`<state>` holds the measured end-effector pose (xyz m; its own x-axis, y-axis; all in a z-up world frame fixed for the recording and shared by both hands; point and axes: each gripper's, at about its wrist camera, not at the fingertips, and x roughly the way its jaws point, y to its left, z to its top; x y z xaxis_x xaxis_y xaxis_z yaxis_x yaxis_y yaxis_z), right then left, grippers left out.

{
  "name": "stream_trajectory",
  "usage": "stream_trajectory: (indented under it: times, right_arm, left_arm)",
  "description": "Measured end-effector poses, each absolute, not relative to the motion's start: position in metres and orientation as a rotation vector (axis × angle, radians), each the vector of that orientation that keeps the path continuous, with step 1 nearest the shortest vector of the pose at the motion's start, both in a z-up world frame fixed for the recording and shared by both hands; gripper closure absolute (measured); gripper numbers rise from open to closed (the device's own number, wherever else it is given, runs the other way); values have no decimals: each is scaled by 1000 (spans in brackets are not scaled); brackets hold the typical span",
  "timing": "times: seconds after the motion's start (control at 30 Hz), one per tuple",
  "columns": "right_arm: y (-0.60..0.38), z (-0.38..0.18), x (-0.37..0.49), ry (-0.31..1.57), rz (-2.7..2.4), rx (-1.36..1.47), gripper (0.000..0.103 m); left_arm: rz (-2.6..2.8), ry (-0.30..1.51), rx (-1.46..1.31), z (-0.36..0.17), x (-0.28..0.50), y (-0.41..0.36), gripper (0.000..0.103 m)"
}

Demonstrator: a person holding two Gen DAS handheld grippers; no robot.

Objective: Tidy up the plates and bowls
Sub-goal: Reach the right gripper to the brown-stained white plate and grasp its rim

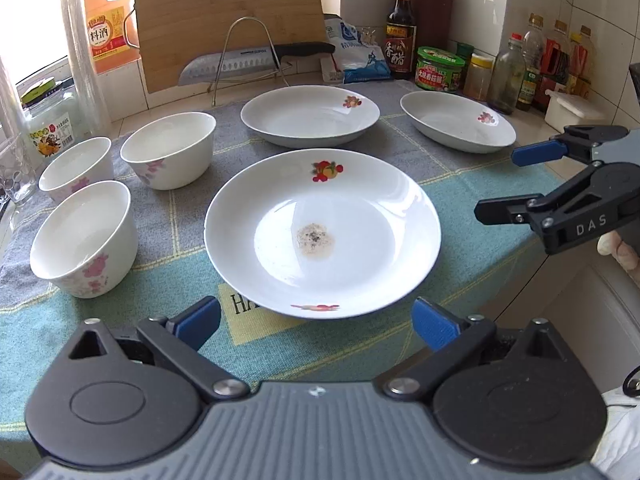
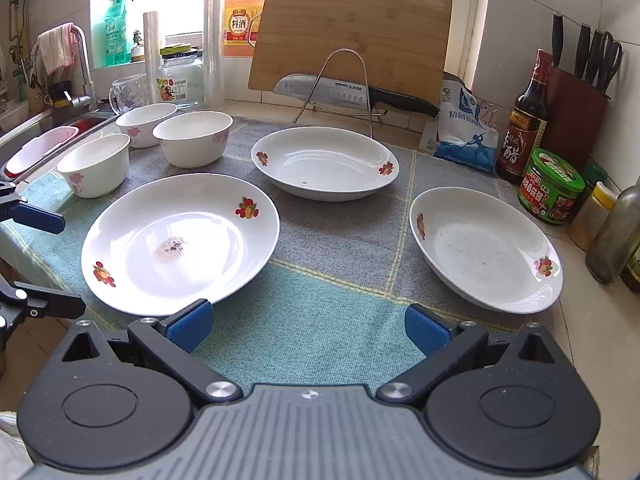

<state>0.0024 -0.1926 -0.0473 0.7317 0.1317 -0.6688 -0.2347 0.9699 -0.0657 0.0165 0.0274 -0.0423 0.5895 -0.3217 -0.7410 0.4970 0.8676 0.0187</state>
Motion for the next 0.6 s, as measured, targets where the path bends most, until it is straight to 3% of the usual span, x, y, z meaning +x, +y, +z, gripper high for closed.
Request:
stream_trajectory:
  times: [0.6]
  right_arm:
    - [-138, -44, 22, 787, 94, -126, 0]
  left_arm:
    - [-721, 775, 317, -81, 57, 51, 1]
